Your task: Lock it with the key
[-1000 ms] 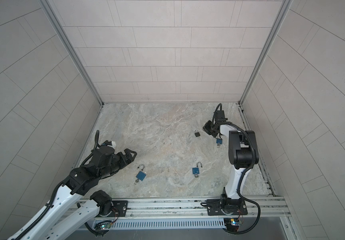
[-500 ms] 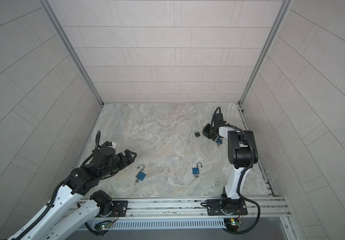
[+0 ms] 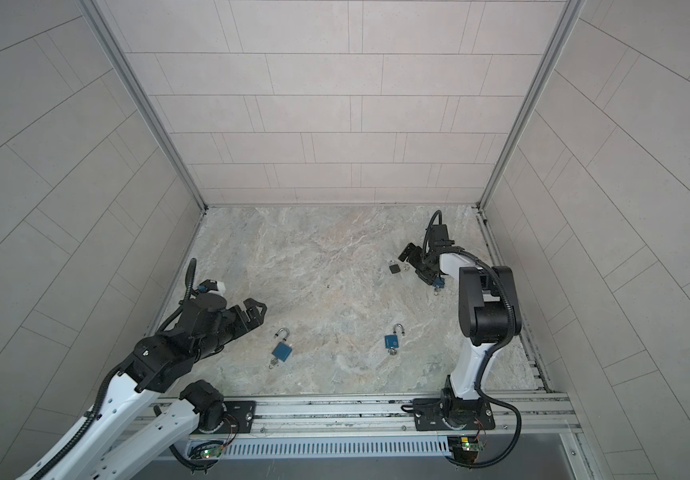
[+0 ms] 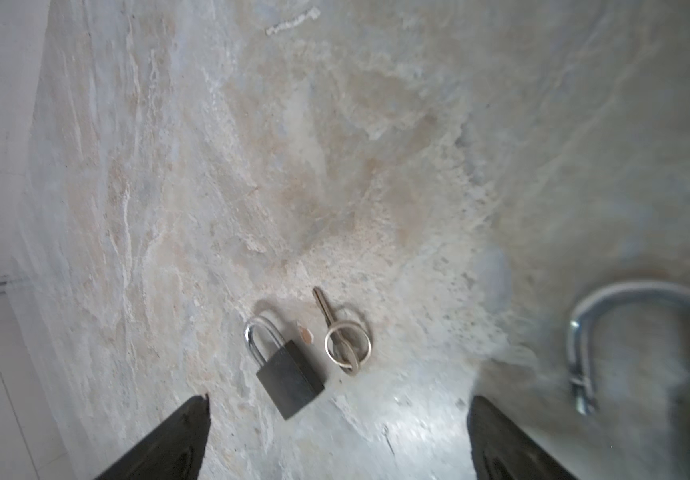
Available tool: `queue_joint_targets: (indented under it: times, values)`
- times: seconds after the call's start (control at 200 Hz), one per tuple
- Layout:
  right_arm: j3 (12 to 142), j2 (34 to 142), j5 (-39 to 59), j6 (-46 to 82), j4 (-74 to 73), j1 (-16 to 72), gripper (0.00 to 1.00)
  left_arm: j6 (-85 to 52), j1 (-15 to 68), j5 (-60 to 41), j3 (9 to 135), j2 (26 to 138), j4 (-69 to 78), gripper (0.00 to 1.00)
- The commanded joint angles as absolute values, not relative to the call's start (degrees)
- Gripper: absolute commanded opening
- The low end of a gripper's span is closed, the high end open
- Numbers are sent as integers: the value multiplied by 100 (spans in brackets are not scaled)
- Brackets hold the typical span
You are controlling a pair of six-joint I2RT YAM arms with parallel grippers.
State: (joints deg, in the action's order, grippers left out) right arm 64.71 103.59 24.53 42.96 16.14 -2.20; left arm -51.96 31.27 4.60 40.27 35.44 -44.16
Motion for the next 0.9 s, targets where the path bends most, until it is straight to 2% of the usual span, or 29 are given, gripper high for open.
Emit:
queue_joint_targets:
  times: [0.0, 0.13, 0.31, 0.585, 0.896]
  values:
    - [6415, 9872, 2055, 3808, 2460, -202, 99, -4967, 3129, 800, 4197, 3609, -4639, 99]
    - [6499, 9530, 1120, 3227, 3480, -200, 100, -5040, 3120, 1158, 4312, 3770, -4983, 100]
    - [6648, 9648, 446, 2694, 4229, -274, 99, -5076, 3120, 1209, 4407, 3739, -5230, 100]
    - [6883, 10264, 265, 2171, 4125, -404, 99, -5225, 3120, 1558, 4170, 2986, -5285, 100]
    - [7678, 11132, 154, 1783, 4444, -434, 99, -5319, 3120, 1366, 4030, 3305, -5112, 100]
